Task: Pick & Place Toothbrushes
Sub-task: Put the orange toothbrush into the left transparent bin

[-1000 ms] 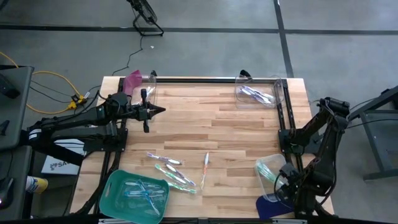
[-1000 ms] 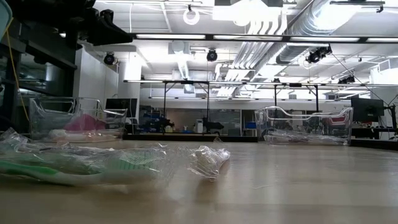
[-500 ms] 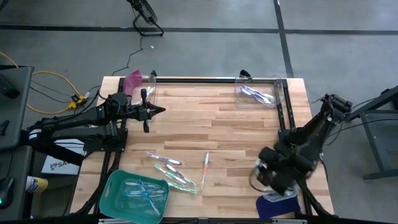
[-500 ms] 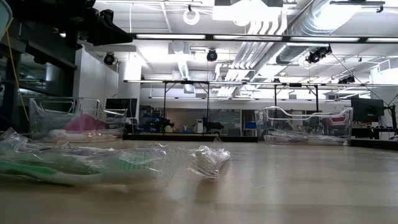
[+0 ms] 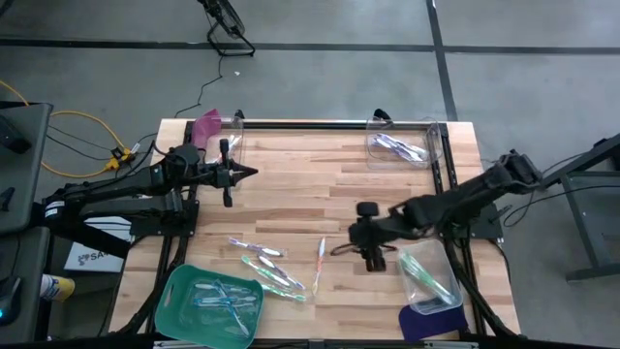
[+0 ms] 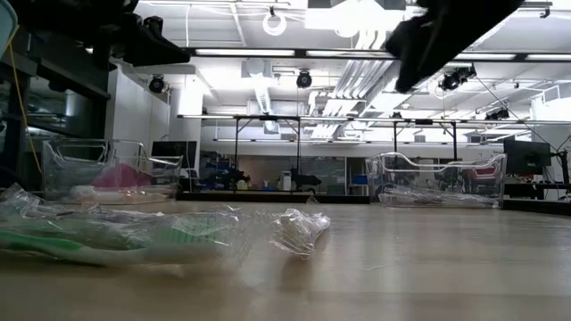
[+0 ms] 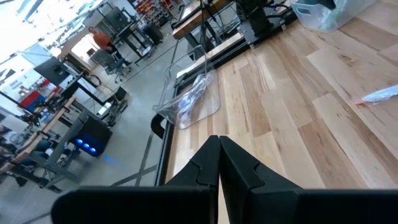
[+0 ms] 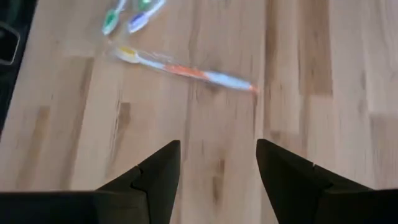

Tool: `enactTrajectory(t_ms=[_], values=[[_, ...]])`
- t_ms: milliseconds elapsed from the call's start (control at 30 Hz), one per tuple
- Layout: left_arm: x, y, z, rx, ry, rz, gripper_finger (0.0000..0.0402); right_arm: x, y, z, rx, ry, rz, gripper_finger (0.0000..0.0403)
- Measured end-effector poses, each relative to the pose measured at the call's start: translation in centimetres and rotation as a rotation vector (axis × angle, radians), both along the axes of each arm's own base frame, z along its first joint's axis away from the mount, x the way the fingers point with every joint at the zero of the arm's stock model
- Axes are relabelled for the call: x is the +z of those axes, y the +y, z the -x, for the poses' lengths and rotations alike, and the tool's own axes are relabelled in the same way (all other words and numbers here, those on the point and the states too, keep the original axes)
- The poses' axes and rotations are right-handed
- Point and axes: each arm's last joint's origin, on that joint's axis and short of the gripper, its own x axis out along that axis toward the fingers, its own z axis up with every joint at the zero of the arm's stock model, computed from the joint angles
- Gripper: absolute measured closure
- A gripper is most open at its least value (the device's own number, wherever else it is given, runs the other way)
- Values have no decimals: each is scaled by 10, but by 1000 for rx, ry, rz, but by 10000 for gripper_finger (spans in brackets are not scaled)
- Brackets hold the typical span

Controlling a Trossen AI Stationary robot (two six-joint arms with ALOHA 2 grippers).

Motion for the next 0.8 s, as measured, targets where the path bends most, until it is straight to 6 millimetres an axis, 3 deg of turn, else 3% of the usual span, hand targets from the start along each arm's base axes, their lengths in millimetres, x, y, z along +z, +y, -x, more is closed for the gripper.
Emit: enactTrajectory(t_ms=[367,567,800], values=[[-2,0,0,6,16,41,399,-36,-26,-37,432,-1,260,199],[-4,0,1,9,26,64,399,-64,-30,-53,624,16,319,199],[-4,0,1,10,31,69,399,-88,-28,-74,787,-78,440,199]])
